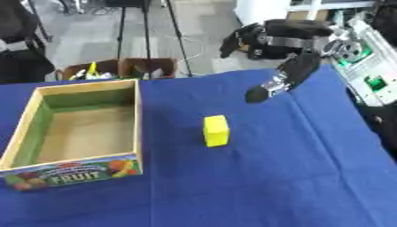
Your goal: Pick up objects on the table and place them in the box.
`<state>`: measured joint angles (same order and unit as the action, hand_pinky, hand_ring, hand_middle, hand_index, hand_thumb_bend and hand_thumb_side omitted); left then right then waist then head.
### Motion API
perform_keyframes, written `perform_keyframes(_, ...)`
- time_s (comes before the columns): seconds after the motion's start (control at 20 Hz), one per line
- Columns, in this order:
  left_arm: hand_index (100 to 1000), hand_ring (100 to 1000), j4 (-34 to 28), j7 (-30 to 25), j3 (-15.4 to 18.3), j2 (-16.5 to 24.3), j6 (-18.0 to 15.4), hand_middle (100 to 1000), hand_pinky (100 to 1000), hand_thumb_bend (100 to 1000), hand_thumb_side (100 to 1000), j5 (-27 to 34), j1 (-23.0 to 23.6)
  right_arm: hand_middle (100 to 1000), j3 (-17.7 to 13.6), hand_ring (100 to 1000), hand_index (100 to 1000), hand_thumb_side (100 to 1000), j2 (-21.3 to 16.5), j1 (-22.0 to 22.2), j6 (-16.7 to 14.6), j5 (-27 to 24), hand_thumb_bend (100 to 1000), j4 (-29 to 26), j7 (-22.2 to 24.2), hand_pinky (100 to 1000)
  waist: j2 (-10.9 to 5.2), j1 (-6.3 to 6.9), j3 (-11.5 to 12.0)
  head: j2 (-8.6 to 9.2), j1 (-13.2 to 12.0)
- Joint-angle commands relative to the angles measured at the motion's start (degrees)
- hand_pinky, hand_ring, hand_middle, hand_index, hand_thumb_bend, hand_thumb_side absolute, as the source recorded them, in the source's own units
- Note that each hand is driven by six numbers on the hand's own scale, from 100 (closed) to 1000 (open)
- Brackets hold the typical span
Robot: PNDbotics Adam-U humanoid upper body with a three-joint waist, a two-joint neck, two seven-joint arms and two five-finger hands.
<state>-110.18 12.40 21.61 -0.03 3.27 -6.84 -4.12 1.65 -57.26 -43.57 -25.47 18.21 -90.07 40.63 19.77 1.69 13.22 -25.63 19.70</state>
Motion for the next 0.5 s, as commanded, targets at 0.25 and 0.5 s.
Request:
perform_keyframes(0.25, 557, 417, -0.59, -0.53, -0.51, 0.69, -0.01, 419, 282, 223, 657, 0.17, -0.11, 849, 4.36, 100, 872, 988, 4.91, -4.9, -3.18, 17.31, 605, 3.51, 1.47, 632, -1.54, 0.24, 0.65, 0.6, 2.01)
perform_keyframes(0.5, 557, 418, -0.45, -0.75, -0.71, 0.64, -0.03, 420, 283, 222, 657, 0.35, -0.03, 859, 9.29, 100, 875, 994, 12.58, -6.16, -4.85, 46.01, 571, 10.36, -13.78, 630, -1.79, 0.59, 0.78, 0.92, 3.06)
